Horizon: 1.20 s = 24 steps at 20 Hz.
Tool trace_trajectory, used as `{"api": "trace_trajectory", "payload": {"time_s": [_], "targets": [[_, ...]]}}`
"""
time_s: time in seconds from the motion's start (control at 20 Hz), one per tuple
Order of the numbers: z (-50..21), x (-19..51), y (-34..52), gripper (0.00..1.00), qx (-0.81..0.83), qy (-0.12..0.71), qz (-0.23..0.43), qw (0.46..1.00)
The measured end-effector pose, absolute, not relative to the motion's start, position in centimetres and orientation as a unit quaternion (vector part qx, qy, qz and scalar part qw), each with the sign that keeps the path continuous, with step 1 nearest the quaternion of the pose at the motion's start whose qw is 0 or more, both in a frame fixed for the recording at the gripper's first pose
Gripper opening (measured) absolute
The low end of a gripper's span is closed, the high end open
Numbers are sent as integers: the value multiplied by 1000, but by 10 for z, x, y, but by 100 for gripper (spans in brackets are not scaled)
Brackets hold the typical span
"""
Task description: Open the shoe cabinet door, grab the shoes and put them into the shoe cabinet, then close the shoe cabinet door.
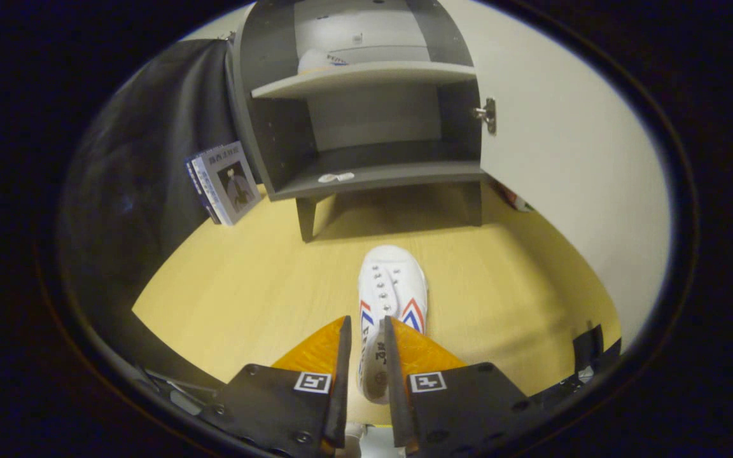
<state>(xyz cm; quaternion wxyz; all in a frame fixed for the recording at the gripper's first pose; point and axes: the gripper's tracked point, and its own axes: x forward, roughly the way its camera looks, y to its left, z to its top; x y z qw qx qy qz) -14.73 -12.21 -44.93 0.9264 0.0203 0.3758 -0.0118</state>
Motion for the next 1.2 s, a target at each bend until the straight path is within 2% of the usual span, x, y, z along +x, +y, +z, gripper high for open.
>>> {"api": "trace_trajectory", "payload": {"time_s": [0.2, 0.75, 0.85, 0.9, 0.95, 1.2], "targets": [[-482, -146, -123, 30, 23, 408, -15, 913], [-497, -124, -117, 30, 14, 422, 1, 906], [-503, -121, -116, 10, 15, 425, 10, 905], [-503, -123, -113, 10, 10, 428, 14, 903], [-498, -125, -114, 3, 1, 430, 14, 903], [-467, -112, -116, 3, 13, 396, 2, 918]]}}
